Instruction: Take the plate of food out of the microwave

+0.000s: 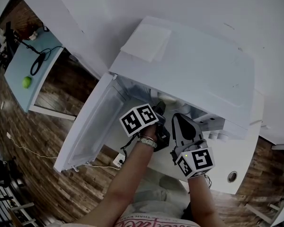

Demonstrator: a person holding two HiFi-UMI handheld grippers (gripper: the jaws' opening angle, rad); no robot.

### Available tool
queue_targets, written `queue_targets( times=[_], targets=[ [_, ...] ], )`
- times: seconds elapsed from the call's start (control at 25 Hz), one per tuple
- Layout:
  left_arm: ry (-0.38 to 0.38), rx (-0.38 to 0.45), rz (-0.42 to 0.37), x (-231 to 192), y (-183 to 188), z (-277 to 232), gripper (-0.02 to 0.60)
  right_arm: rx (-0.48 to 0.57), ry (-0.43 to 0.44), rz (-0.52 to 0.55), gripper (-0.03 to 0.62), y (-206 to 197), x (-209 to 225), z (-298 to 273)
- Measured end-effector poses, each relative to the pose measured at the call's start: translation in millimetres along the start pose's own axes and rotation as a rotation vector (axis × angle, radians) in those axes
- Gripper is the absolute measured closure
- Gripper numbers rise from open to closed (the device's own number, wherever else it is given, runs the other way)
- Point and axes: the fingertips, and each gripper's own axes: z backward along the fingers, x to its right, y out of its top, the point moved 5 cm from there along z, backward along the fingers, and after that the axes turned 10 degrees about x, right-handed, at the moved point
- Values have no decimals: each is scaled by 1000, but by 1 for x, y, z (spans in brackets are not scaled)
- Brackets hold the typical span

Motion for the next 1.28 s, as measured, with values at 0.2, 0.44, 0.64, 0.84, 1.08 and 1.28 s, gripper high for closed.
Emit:
queue_targets(
  times=[0.2,0.44,0.64,0.84,1.08,1.28],
  targets=[
    [-31,-12,15,-1,5,4,453,-7,5,8,580,-1,1,0],
    [-49,-43,66,2,5,1,505,-16,24,16,580,-3,-4,-1],
    [-66,-57,146,0,5,2,520,-22,24,21,580,-5,-6,2],
    [-110,-54,226,-2,3,3,534,-26,15,21,580,-5,-5,4],
    [-117,-51,238,-1,4,7,540,-32,22,27,580,-7,-6,7],
    [-149,-39,256,-2,2,11,546,-39,18,23,580,-10,-6,9]
  ],
)
